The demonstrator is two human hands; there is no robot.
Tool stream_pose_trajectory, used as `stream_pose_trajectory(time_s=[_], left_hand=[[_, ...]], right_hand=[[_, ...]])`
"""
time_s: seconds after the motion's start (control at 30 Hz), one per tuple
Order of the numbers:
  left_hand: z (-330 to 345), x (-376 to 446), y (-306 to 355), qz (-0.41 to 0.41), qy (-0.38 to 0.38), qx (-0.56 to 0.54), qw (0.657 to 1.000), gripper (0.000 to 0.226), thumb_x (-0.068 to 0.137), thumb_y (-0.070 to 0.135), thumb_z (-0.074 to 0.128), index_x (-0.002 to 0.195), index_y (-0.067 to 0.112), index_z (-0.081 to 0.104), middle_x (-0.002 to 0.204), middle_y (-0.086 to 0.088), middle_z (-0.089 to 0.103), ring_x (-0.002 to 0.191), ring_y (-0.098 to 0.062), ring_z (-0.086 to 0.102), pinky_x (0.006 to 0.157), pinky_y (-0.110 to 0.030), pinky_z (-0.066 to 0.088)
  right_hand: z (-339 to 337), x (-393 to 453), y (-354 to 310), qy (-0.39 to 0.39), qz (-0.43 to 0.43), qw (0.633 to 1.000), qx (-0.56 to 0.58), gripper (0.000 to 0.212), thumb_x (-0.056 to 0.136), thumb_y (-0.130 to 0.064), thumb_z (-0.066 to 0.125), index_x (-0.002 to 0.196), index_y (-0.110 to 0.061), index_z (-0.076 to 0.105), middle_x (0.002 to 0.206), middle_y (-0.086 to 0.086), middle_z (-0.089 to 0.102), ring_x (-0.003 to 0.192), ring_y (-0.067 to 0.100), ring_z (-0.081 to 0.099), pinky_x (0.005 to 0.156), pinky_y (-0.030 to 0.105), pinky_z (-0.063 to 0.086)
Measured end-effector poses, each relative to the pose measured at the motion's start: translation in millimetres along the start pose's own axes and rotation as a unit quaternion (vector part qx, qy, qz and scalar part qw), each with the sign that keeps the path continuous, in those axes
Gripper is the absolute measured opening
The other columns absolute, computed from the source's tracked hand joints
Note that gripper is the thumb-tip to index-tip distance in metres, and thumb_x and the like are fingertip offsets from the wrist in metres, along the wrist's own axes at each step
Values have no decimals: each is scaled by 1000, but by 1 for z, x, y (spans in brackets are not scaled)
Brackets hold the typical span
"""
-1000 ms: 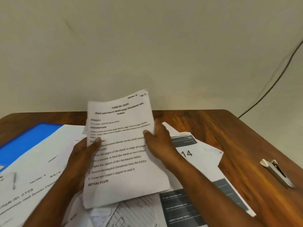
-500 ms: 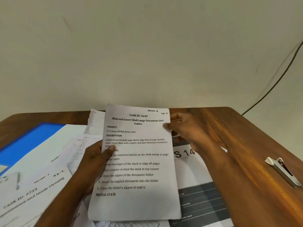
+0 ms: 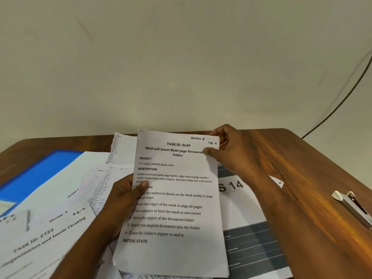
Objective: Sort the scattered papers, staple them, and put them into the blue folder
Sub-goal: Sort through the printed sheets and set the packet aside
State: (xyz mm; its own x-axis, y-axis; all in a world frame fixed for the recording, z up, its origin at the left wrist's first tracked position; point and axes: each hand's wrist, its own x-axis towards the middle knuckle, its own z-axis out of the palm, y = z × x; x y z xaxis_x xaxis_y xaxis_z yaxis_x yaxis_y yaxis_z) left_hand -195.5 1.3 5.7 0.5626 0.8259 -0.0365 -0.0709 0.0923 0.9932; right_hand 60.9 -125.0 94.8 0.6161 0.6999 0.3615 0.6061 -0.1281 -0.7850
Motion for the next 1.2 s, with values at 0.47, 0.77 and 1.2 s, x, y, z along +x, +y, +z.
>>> stream_pose_trajectory(time_s=[0.47, 0.77, 1.2], left_hand=[[-2, 4, -3, -13, 31, 4, 999, 17, 106, 11, 58, 115, 11, 72, 103, -15, 81, 83, -31, 80, 65, -37, 65], [-4, 4, -3, 0, 12, -20, 1000, 19, 104, 11, 59, 118, 8, 71, 107, -18, 80, 90, -35, 79, 71, -40, 66], [-6, 1, -1, 11, 11, -82, 996, 23, 103, 11, 60, 123, 8, 70, 113, -19, 78, 92, -33, 79, 72, -42, 66]], right_hand=[[-4, -12, -33, -179, -17, 970, 166, 25, 81, 0, 85, 102, -12, 79, 85, 13, 80, 73, 18, 73, 60, 22, 54], [12, -13, -23, -182, 84, 940, 276, 45, 59, -7, 94, 101, -9, 78, 102, 28, 75, 83, 27, 69, 80, 40, 54], [25, -5, -12, 35, -90, 984, 150, 22, 72, -38, 84, 82, -42, 65, 98, 5, 72, 81, 25, 75, 70, 49, 63]])
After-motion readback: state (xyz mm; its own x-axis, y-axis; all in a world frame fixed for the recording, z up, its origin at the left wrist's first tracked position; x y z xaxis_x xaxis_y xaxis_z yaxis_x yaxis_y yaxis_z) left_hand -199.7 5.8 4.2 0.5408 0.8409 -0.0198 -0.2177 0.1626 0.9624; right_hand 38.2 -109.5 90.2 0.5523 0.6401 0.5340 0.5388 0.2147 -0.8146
